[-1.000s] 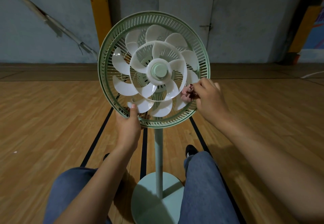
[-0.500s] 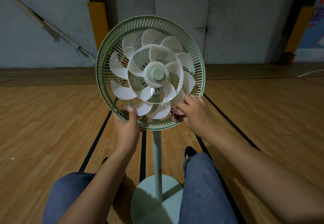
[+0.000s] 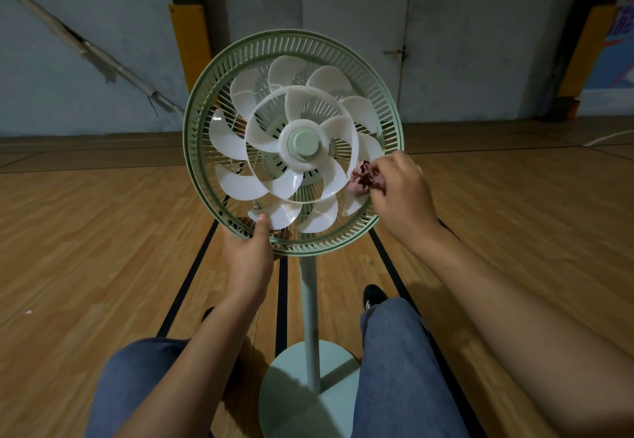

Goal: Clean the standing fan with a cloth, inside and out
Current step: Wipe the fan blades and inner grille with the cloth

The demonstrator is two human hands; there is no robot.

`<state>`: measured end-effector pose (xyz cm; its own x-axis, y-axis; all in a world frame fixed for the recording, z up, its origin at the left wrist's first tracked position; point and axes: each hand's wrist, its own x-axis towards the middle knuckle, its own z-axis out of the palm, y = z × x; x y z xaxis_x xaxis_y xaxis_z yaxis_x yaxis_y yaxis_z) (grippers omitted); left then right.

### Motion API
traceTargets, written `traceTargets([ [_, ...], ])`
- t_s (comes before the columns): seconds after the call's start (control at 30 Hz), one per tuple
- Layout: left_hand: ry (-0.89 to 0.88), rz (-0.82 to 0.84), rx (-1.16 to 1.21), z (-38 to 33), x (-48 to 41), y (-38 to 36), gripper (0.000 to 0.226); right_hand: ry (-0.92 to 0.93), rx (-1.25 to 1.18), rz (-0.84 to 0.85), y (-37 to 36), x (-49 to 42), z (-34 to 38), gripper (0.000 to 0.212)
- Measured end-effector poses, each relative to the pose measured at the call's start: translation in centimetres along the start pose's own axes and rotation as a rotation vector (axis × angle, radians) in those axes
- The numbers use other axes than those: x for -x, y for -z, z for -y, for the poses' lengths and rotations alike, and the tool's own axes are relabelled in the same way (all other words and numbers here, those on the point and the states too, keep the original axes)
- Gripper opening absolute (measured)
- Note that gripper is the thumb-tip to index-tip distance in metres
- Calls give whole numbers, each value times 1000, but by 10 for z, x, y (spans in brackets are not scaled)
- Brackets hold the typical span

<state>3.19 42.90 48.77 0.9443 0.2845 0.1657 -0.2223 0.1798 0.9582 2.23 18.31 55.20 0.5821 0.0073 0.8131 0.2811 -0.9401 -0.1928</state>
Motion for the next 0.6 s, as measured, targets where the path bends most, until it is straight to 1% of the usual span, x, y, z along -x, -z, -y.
traceTargets([
  [0.13,11,15,21,-1,0,2,42,0,-33,-4,-9,2,7,20],
  [0.27,-15,30,24,-2,0,3,50,-2,-91,26,-20,12,13,33],
  [0.33,-42,45,27,-4,2,3,55,2,-106,48,-25,17,18,36],
  [0.43,-61,69,39,-3,2,4,68,10,-129,57,-31,25,27,31],
  [0.6,-73,123,42,-3,1,6,79,47,-168,77,-37,31,38,31],
])
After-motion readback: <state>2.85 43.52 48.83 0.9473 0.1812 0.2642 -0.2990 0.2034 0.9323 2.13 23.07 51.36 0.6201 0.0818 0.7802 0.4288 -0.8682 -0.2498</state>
